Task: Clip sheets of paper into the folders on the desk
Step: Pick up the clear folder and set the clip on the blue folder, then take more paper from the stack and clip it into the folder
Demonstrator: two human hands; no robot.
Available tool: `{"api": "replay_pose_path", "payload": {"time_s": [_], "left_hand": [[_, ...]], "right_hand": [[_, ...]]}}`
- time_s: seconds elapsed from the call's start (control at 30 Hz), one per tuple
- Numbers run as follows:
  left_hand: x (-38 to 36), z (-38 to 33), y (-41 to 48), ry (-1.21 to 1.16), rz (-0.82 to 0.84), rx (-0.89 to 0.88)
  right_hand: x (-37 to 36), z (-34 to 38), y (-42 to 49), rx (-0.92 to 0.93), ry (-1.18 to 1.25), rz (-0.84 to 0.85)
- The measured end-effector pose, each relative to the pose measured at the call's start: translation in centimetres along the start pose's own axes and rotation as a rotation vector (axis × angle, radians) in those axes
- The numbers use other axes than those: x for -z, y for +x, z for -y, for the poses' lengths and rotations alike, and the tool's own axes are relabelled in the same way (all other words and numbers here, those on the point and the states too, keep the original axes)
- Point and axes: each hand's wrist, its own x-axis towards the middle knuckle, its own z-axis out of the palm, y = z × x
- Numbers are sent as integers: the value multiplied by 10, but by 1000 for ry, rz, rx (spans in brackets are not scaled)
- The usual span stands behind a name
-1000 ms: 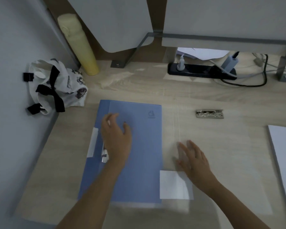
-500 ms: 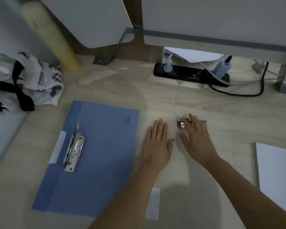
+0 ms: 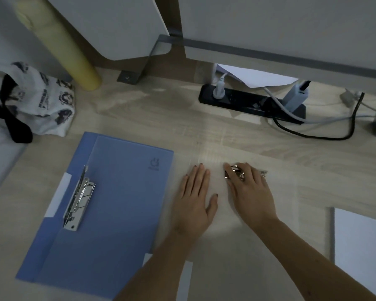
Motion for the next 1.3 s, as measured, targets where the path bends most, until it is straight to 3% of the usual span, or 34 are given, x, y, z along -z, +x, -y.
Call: {"api": "replay_pose_path", "payload": {"time_s": [0.13, 0.23, 0.53, 0.67, 1.03, 1.23, 1.3], "left_hand": [[0, 0, -1, -8, -17, 3], [-1, 1, -1, -7, -19, 7], [-1, 1, -1, -2, -31, -9], [0, 1, -1, 12, -20, -19], [7, 0, 4, -8, 37, -51], [27, -4, 0, -27, 181, -58], [35, -7, -5, -33, 299, -63]], "right_hand": [[2, -2, 0, 24, 39, 23], [10, -2, 2, -12, 227, -53], [13, -34, 1, -462, 781, -255], [9, -52, -8, -608, 777, -249], [22, -51, -72, -657, 721, -217], [25, -47, -144, -766, 719, -182], [28, -47, -165, -821, 720, -178]]}}
